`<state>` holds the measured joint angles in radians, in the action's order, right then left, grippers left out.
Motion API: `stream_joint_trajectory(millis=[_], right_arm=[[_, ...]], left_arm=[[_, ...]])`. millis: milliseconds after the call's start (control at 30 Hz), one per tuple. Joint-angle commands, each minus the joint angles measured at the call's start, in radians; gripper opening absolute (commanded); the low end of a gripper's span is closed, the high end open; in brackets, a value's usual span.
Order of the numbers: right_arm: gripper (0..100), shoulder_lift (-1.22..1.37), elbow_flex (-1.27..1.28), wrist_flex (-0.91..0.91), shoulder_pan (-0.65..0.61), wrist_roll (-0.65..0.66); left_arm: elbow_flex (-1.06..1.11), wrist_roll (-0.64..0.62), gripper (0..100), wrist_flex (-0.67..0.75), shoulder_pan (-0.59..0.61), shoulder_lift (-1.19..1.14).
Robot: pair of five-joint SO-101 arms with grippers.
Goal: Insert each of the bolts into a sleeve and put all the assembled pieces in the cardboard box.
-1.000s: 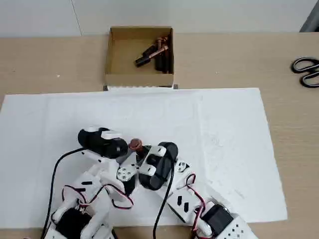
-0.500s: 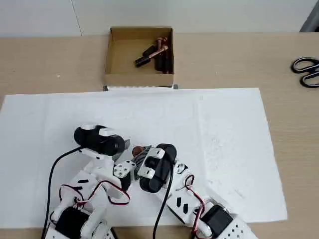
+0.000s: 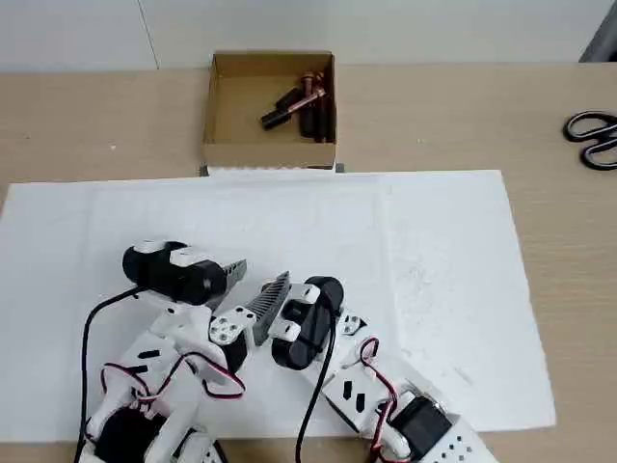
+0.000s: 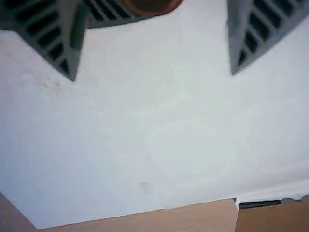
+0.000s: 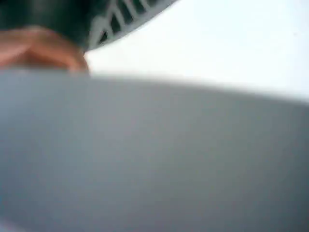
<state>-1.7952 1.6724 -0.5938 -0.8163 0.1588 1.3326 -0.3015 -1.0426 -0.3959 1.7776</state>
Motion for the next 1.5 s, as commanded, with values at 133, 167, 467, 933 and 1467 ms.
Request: stream_joint_trajectory(millis=[133,167,467,933,1467], right_arm=[[0.3,-0.018,0.012,0.004,0.010,0.005],[0.3,-0.018,0.012,0.001,0.010,0.005],[0.3,-0.018,0.012,0.001,0.090,-0.080],[0.2,0.041,-0.149,-0.114,0.298,-0.292],[0.2,1.136,-0.970,-0.168,0.346,-0.288]], left_arm=[[-0.038,-0.008,1,0.009,0.032,0.005],[-0.038,-0.008,0,0.011,0.060,0.002],[0.068,0.000,1,0.008,0.307,0.005],[0.189,0.035,1,-0.009,0.313,0.006],[0.234,0.092,1,-0.008,0.319,0.005]])
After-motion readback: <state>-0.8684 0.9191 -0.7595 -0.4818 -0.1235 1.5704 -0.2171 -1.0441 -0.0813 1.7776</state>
